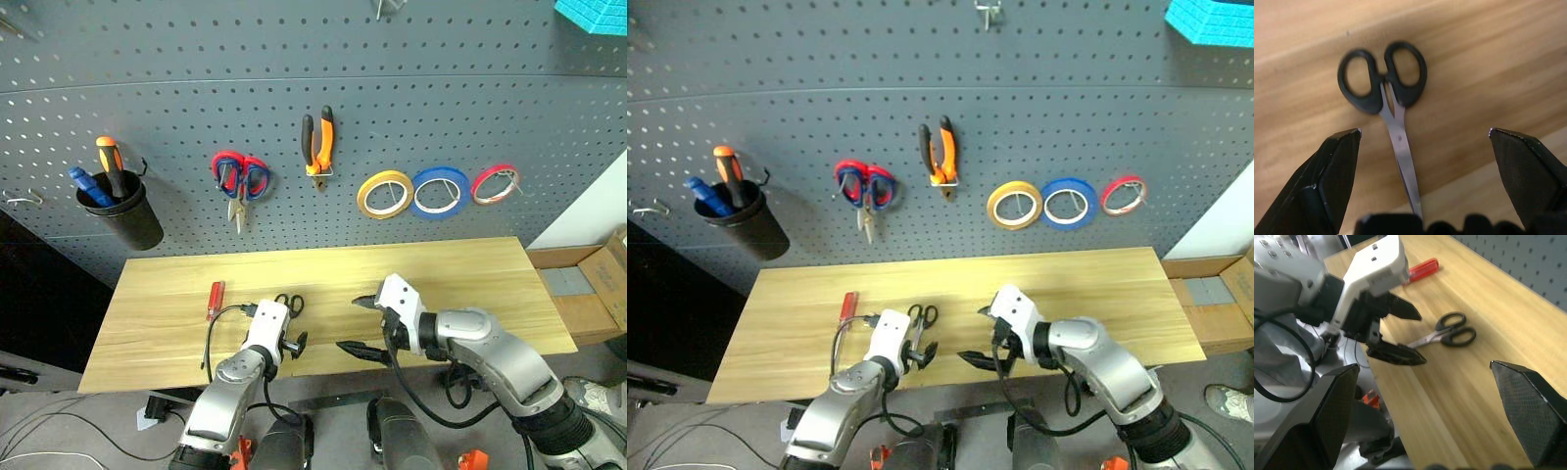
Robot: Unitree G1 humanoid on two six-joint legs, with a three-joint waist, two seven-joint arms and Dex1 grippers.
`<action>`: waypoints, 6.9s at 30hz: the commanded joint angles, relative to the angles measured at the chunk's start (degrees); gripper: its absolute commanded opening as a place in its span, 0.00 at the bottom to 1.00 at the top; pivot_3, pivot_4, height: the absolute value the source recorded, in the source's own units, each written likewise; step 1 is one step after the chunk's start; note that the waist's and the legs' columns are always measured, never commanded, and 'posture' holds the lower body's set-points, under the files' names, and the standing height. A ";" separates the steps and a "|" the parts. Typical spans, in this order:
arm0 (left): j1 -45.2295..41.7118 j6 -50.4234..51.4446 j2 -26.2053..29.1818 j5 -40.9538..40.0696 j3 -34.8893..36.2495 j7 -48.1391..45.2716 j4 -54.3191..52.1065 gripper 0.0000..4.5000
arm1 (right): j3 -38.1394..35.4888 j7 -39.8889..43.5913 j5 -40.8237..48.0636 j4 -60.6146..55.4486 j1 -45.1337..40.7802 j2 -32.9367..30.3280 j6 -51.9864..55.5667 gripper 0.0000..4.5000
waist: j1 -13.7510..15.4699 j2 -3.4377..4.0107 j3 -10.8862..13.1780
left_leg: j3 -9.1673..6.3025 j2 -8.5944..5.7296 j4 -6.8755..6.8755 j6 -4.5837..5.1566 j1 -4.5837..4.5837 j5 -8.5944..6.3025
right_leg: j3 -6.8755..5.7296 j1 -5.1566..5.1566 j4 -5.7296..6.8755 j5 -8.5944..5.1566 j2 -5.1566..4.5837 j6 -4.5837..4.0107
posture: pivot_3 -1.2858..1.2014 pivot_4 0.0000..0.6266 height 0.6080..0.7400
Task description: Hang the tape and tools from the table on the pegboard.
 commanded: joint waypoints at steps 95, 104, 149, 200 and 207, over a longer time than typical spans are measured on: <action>-4.13 -37.27 -6.14 15.09 8.34 15.14 -13.05 0.05 | -7.68 10.98 10.32 -1.19 -18.39 5.92 -4.85 1.00 | 1.53 -0.13 -0.77 | -0.04 -0.03 0.06 0.02 -0.23 -0.06 | -0.07 0.02 -0.60 0.60 0.12 -0.21 | 0.48 0.24 1.00; -4.51 -36.37 -6.33 15.27 9.46 15.34 -12.56 0.05 | -10.47 7.18 10.93 -0.32 -21.25 9.67 -5.60 1.00 | 1.42 -0.11 -0.83 | -0.04 -0.01 0.08 0.01 -0.20 -0.06 | -0.04 0.00 -0.53 0.64 0.15 -0.25 | 0.48 0.24 1.00; -13.70 -7.14 2.94 -2.77 20.05 5.04 16.70 0.97 | -7.74 9.68 11.92 -2.94 -20.50 7.22 -3.84 1.00 | 1.24 -0.15 -1.12 | -0.03 -0.12 0.50 0.02 -0.11 -0.06 | 0.00 -0.04 0.17 0.64 0.17 -0.23 | 0.49 0.26 1.00; -10.54 -22.29 4.88 -5.25 23.67 4.91 9.89 0.18 | -2.03 9.39 0.67 2.06 -20.13 4.30 -4.43 1.00 | 0.93 -0.20 -1.11 | -0.09 -0.09 0.70 -0.03 -0.19 -0.13 | 0.03 -0.03 0.11 0.65 0.03 -0.23 | 0.49 0.25 1.00; -6.85 -39.71 5.35 -3.19 24.72 4.97 -0.40 0.18 | -4.94 16.36 8.06 2.00 -22.67 7.11 -7.86 1.00 | 1.91 -0.26 -1.20 | -0.08 -0.12 0.68 -0.03 -0.21 -0.14 | 0.00 0.02 -0.02 0.65 0.02 -0.24 | 0.51 0.21 1.00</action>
